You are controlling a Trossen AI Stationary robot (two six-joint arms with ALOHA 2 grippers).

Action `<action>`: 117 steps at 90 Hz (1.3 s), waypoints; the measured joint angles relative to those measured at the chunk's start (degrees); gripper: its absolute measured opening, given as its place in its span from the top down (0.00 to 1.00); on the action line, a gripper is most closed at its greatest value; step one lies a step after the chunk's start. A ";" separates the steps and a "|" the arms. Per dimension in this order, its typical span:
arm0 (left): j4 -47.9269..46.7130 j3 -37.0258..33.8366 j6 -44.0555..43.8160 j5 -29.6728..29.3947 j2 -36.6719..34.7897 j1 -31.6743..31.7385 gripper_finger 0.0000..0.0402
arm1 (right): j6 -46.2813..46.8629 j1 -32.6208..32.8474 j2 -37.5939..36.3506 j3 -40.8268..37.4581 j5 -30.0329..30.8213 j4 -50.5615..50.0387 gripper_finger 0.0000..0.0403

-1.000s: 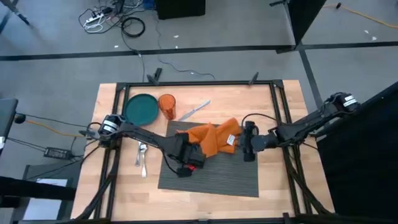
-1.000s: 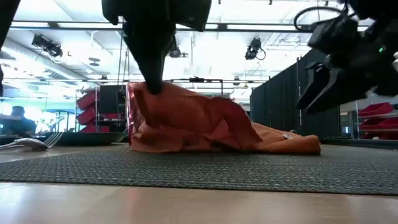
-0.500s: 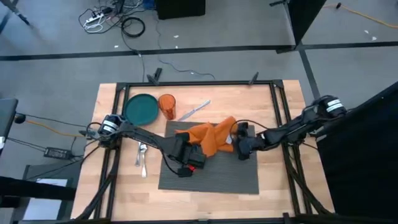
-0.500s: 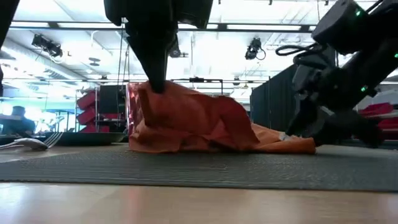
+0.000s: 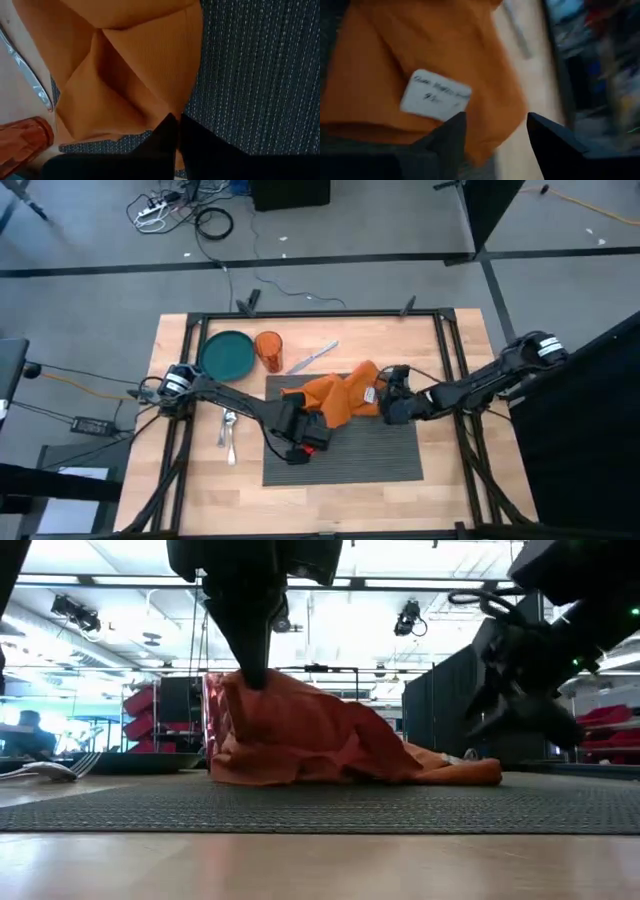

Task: Set table place
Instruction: Fold the orange table napkin on the black placemat

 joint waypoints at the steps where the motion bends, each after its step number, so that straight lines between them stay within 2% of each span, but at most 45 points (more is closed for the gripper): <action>1: 0.00 0.00 0.04 0.00 0.00 0.00 1.00 | 1.36 -0.58 -0.29 0.00 -0.74 -0.34 0.55; 16: 0.41 0.00 0.15 0.00 0.00 0.00 1.00 | 16.58 -11.27 -4.02 -0.02 -16.10 -3.88 0.55; 29: 0.46 0.00 0.21 -0.02 -0.02 -0.15 1.00 | 20.16 -20.72 -6.20 -0.38 -29.49 -6.43 0.55; 45: 1.45 0.00 0.55 -0.02 -0.02 -0.28 1.00 | 20.18 -26.82 -6.73 -2.41 -36.26 -4.90 0.55; 74: 2.95 0.00 1.75 0.00 -0.04 -0.28 1.00 | 19.74 -31.32 -2.82 -9.52 -49.22 14.98 0.57; 90: 2.88 0.00 1.75 0.00 -0.04 -0.28 1.00 | 18.76 -31.34 -2.29 -9.64 -50.23 19.09 0.65; 97: 2.89 0.00 1.75 0.00 -0.04 -0.28 1.00 | 18.23 -31.32 -2.29 -9.64 -50.41 19.82 0.74; 107: 2.89 0.00 1.75 0.00 -0.04 -0.28 1.00 | 16.17 -31.32 -2.08 -9.64 -50.38 19.74 0.94; 117: 2.89 0.00 1.73 0.00 -0.04 -0.28 1.00 | 14.58 -31.32 -2.30 -9.64 -47.41 19.83 0.99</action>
